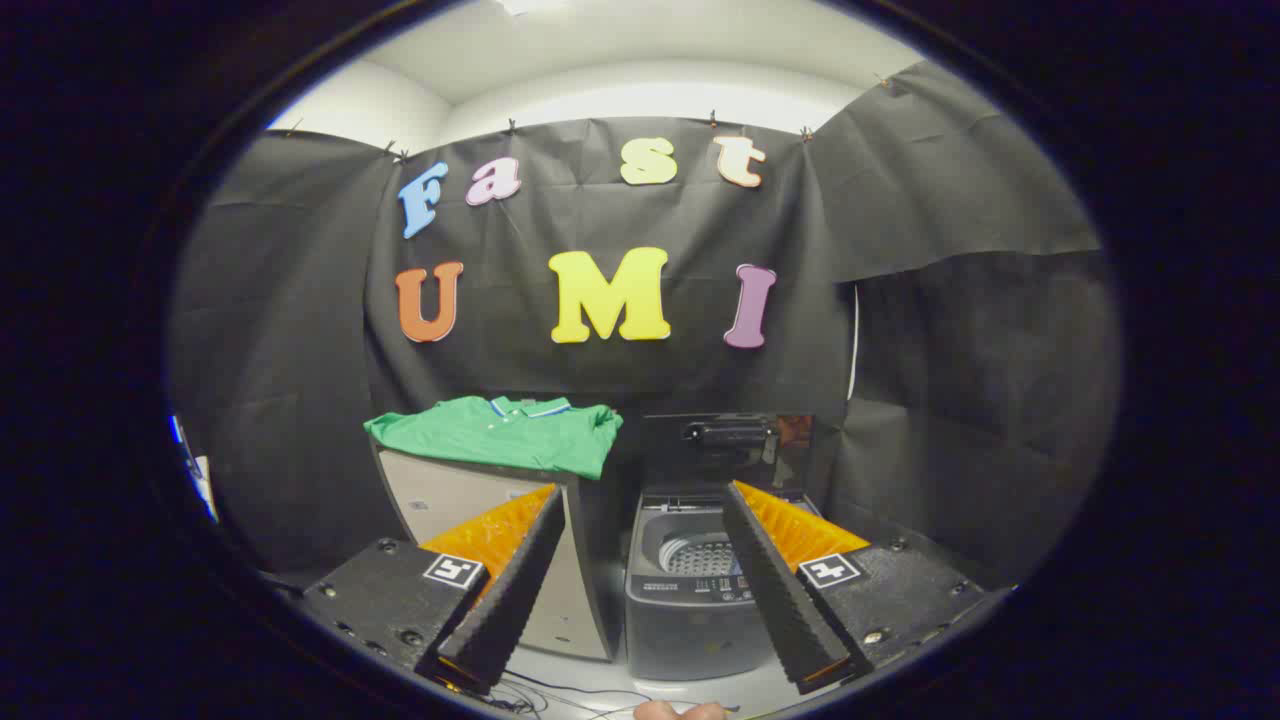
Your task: Put the clothes into the washing machine and then close the washing machine lid.
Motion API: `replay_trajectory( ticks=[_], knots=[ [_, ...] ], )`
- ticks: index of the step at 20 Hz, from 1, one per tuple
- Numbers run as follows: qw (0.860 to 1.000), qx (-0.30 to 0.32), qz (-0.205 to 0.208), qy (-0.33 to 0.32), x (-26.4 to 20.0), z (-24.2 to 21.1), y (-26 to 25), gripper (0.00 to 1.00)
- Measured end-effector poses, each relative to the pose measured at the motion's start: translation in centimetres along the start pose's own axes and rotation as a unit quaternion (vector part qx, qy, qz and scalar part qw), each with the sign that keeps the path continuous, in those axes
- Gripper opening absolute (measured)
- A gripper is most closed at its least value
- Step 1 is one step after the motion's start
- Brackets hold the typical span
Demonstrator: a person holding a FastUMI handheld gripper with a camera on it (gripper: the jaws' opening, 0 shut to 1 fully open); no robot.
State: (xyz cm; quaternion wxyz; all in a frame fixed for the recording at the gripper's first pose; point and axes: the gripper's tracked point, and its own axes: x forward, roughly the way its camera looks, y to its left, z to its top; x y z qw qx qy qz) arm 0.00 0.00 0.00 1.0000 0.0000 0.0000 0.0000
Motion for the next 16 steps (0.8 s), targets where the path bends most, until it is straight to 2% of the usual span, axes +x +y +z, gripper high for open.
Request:
replay_trajectory(
  ticks=[16],
  knots=[
    [1.0, 0.003, -0.025, -0.007, 2.1, 1.4, 0.1, 1.0]
  ],
)
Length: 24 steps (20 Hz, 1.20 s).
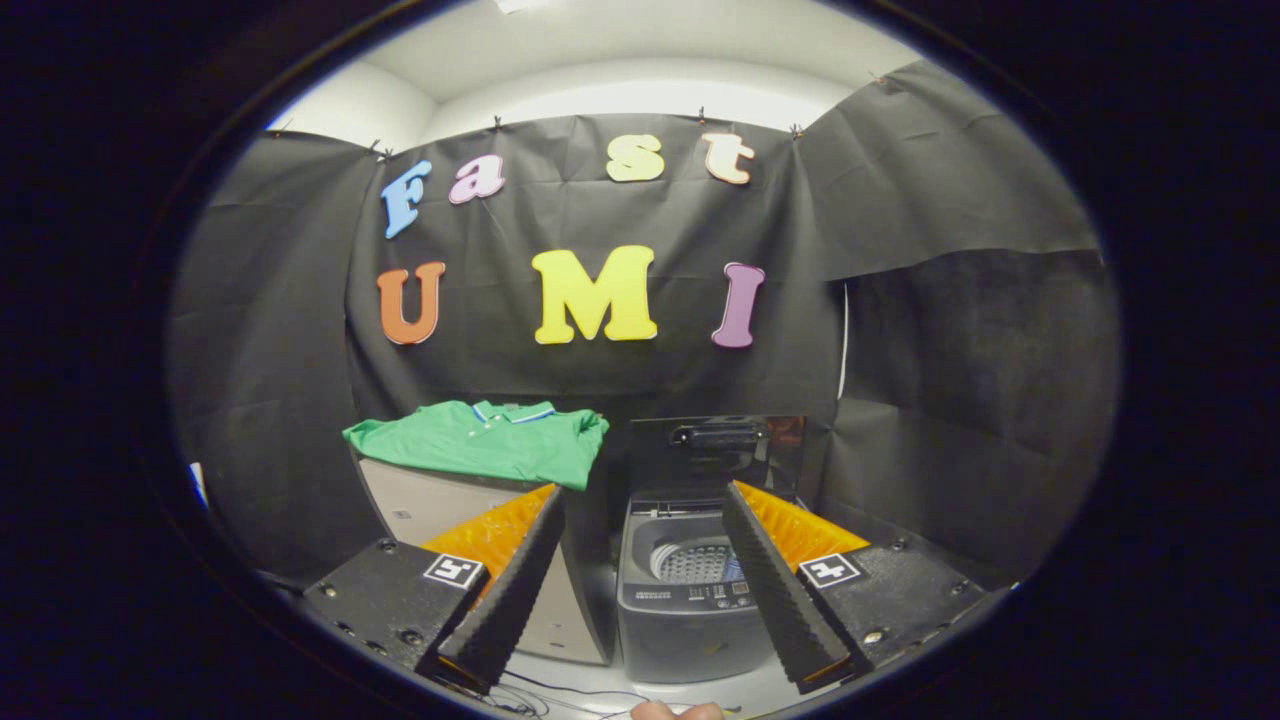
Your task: Put the clothes into the washing machine and then close the washing machine lid.
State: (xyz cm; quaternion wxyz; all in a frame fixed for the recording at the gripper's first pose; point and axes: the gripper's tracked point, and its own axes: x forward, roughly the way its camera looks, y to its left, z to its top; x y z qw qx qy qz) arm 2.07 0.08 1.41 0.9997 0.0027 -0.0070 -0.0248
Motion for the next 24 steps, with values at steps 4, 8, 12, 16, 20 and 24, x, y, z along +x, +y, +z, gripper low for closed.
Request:
replay_trajectory(
  ticks=[4, 8, 12, 16, 20, 24],
  knots=[
    [1.0, -0.003, -0.006, -0.001, 0.9, 0.9, 1.5, 1.0],
    [1.0, -0.005, -0.005, 0.001, 2.3, 2.2, 4.1, 1.0],
    [0.999, -0.002, 0.025, 0.024, 5.2, 4.0, 8.5, 1.0],
    [0.995, -0.01, 0.083, 0.049, 8.6, 5.7, 13.7, 1.0],
    [0.986, -0.008, 0.137, 0.094, 12.8, 6.2, 18.6, 1.0],
    [0.976, -0.02, 0.171, 0.135, 18.5, 6.8, 22.7, 1.0]
  ],
)
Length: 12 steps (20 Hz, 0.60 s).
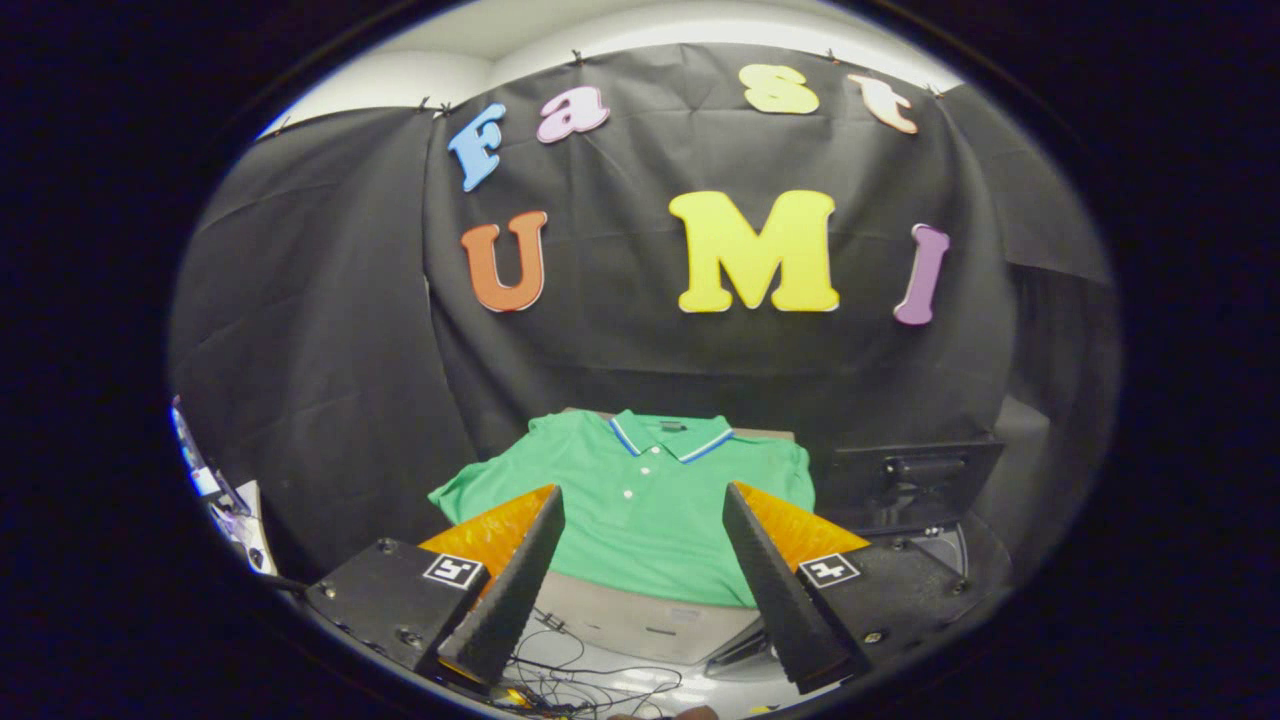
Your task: Put the clothes into the washing machine and then close the washing machine lid.
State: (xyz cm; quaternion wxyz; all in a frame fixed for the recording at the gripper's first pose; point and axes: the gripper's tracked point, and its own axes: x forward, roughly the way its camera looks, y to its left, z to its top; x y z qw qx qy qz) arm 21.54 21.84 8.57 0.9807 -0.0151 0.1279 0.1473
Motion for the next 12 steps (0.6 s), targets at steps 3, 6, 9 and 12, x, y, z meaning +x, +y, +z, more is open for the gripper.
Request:
replay_trajectory(
  ticks=[3, 6, 9, 12],
  knots=[
    [0.997, 0.016, 0.019, 0.077, 4.9, 0.4, 1.0, 1.0],
    [0.984, 0.027, 0.019, 0.175, 9.4, -0.5, 1.0, 1.0],
    [0.966, 0.015, 0.004, 0.259, 12.3, -1.3, 0.5, 1.0],
    [0.937, 0.031, -0.013, 0.348, 14.7, -3.4, 0.0, 0.99]
  ],
)
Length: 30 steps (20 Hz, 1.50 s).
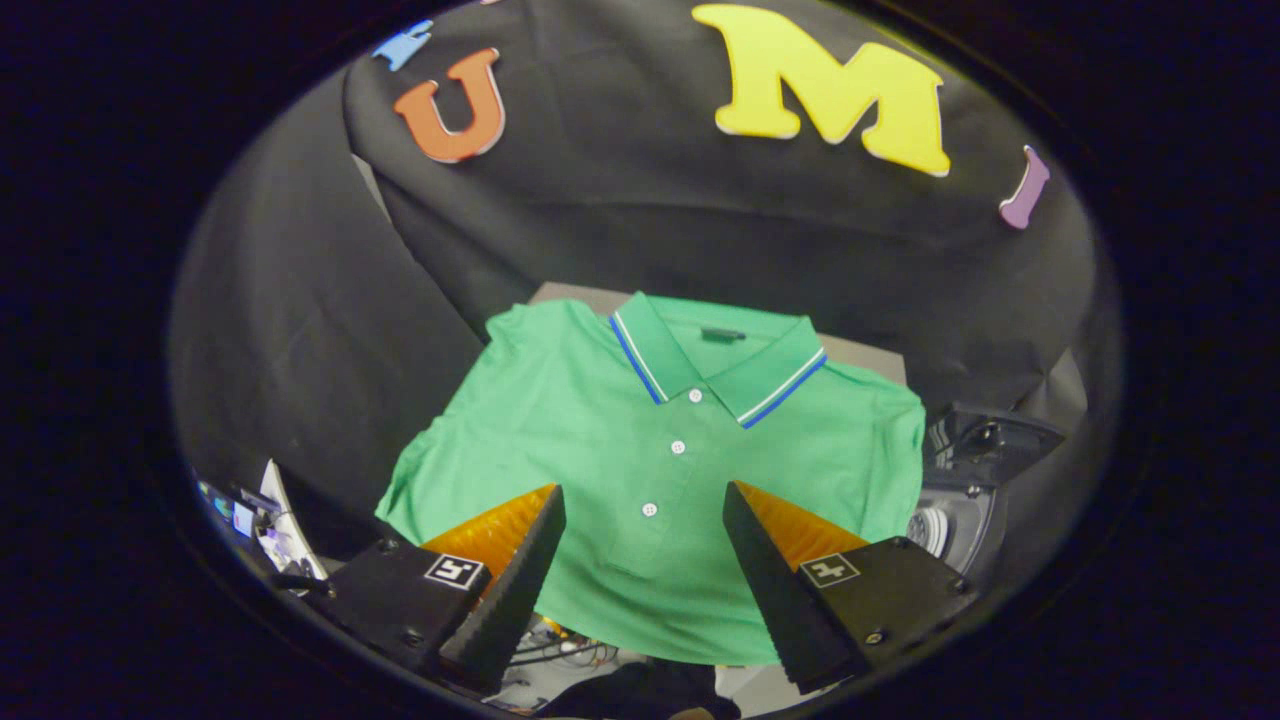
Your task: Put the clothes into the washing machine and then close the washing machine lid.
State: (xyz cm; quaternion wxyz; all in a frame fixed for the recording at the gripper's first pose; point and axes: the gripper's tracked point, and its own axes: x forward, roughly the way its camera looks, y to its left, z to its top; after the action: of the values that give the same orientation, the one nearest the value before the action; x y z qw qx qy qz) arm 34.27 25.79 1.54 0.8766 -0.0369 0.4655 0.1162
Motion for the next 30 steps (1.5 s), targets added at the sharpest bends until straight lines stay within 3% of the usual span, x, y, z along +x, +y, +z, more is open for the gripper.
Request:
replay_trajectory(
  ticks=[6, 8, 10, 15, 20, 24, 26, 30],
  knots=[
    [0.991, 0.013, -0.033, 0.13, 3.7, -1.0, 0.2, 0.97],
    [0.985, -0.015, -0.063, 0.158, 4.3, -0.9, 0.4, 0.95],
    [0.984, -0.026, -0.068, 0.164, 4.1, -0.3, 1.1, 0.93],
    [0.98, 0.014, -0.07, 0.186, 4.2, 0.0, 0.3, 0.91],
    [0.98, 0.026, -0.073, 0.184, 4.2, 0.4, -0.3, 0.67],
    [0.985, 0.042, -0.048, 0.162, 3.9, 0.8, -1.4, 0.22],
    [0.985, 0.047, -0.022, 0.165, 3.8, 0.7, -1.5, 0.08],
    [0.987, 0.063, 0.003, 0.147, 1.8, 1.4, -1.4, 0.06]
  ],
)
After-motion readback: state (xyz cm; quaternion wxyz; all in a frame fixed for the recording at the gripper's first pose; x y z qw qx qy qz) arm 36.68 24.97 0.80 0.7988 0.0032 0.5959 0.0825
